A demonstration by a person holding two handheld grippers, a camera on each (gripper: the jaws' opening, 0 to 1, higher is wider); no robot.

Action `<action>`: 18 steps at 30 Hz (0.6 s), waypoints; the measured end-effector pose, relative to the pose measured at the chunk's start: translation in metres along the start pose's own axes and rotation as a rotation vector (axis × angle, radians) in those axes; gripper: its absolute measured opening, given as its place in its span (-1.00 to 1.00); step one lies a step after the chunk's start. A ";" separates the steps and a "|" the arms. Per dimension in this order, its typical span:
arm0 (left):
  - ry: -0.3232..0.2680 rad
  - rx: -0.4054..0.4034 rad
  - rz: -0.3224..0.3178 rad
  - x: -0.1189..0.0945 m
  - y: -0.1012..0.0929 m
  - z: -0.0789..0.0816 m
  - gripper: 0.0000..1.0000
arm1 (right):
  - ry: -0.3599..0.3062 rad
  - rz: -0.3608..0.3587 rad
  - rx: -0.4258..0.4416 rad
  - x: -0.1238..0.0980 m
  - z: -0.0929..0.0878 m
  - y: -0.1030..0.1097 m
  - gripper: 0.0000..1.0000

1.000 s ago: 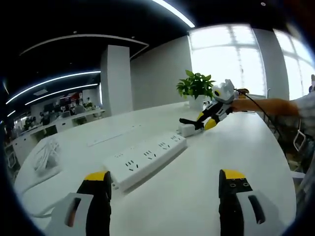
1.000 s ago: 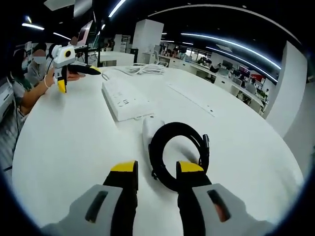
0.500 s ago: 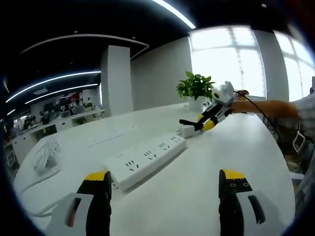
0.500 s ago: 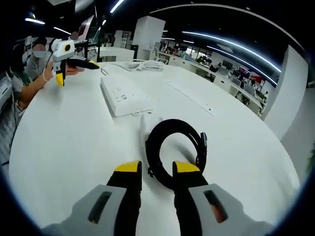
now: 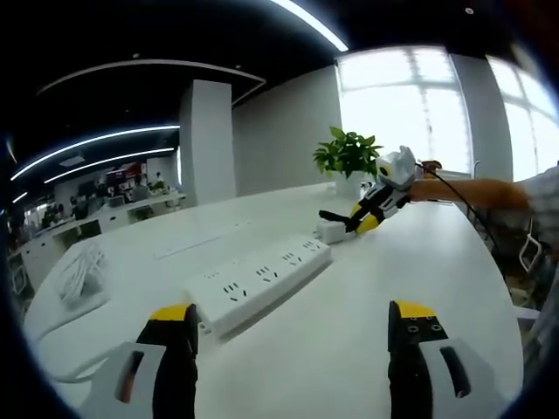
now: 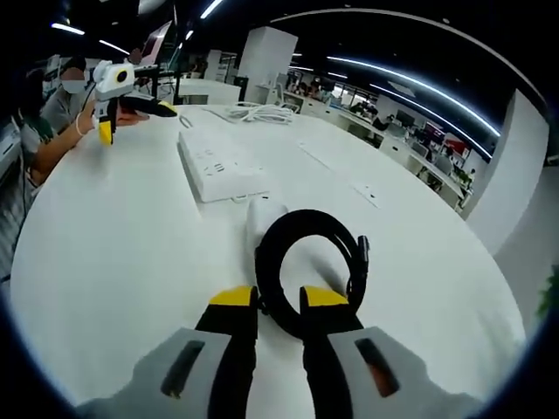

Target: Straighten the power strip on the desk, plug the charger into it

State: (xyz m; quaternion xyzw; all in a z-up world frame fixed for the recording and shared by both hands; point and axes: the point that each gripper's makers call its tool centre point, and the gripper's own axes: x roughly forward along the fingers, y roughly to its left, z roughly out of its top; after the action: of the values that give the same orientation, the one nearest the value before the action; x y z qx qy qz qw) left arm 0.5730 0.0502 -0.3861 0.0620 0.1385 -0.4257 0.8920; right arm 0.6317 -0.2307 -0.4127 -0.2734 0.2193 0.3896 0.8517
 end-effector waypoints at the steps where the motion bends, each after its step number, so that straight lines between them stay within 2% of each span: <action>1: 0.000 0.000 0.000 0.000 0.000 0.000 0.84 | 0.004 0.001 -0.011 0.000 0.000 0.001 -0.64; 11: 0.002 0.001 -0.002 0.000 -0.001 0.000 0.83 | 0.041 0.011 -0.103 0.002 -0.002 0.008 -0.75; 14: 0.002 0.000 -0.002 0.000 -0.001 0.000 0.83 | 0.046 0.000 -0.159 0.002 0.001 0.011 -0.81; 18: 0.004 -0.002 -0.002 -0.001 -0.001 -0.001 0.83 | 0.047 -0.014 -0.159 0.002 0.005 0.014 -0.83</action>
State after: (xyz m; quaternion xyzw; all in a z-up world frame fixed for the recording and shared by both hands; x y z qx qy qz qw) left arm 0.5718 0.0504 -0.3869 0.0617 0.1408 -0.4263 0.8914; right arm 0.6224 -0.2193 -0.4143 -0.3507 0.2057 0.3933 0.8246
